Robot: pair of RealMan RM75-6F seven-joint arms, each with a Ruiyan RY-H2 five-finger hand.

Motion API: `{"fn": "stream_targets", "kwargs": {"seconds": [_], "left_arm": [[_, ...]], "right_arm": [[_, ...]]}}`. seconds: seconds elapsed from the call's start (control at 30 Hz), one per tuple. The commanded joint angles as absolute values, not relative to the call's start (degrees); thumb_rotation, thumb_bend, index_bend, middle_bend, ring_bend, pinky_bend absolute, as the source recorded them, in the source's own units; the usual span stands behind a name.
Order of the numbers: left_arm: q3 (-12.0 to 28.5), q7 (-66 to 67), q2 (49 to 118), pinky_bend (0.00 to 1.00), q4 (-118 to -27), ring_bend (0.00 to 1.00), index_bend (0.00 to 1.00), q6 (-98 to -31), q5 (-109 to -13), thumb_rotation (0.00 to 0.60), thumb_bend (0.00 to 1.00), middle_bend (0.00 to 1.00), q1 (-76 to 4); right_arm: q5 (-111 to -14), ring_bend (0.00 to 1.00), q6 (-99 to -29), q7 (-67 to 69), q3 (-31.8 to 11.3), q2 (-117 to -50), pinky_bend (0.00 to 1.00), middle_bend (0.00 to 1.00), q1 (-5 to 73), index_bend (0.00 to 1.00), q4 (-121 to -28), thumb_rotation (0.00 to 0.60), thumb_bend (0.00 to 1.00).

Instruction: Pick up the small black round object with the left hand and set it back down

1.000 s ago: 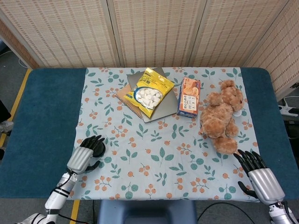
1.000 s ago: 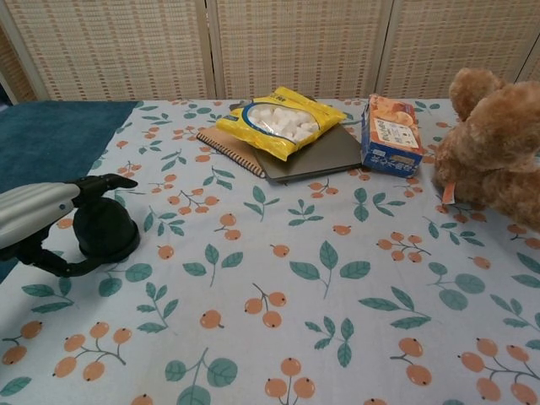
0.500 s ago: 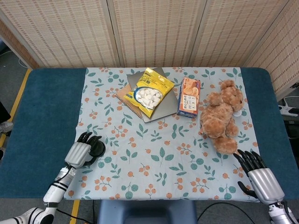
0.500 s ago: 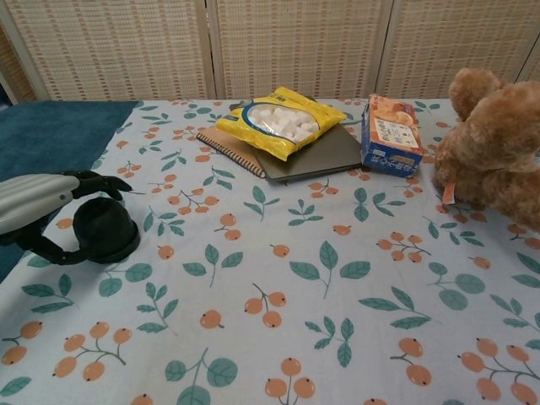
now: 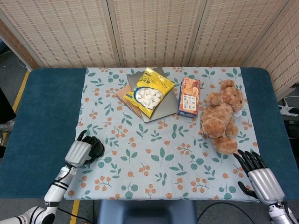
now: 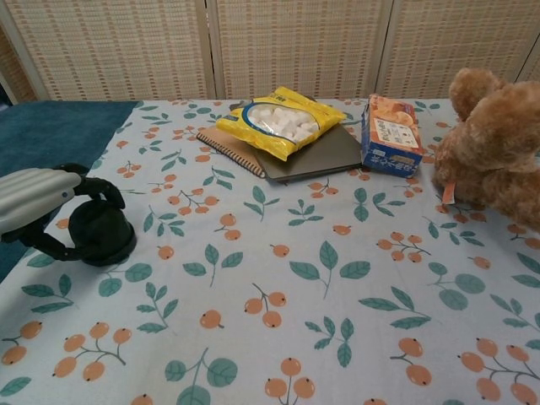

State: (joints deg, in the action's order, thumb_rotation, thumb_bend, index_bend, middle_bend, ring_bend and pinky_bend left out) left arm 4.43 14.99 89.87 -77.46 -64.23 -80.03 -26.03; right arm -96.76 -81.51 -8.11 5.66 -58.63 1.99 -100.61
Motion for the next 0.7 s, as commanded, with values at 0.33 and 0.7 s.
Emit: {"fn": "stream_targets", "kwargs": {"seconds": [0.33, 0.7], "left_arm": [[4.7, 9.16, 89.25, 0.11, -78.86, 0.4, 0.54, -67.54, -82.38, 0.6, 0.59, 0.55, -25.81], [8.21, 5.15, 86.98, 0.12, -74.91, 0.4, 0.54, -70.26, -79.95, 0.6, 0.6, 0.54, -25.35]], "right_arm": [[-96.74, 0.0, -81.72, -8.13, 5.64, -58.63, 0.0, 0.0, 1.89, 0.0, -100.66, 0.6, 0.22], [-97.03, 0.0, -81.66, -8.18, 5.75, -58.65, 0.0, 0.0, 1.92, 0.0, -100.61, 0.6, 0.22]]}}
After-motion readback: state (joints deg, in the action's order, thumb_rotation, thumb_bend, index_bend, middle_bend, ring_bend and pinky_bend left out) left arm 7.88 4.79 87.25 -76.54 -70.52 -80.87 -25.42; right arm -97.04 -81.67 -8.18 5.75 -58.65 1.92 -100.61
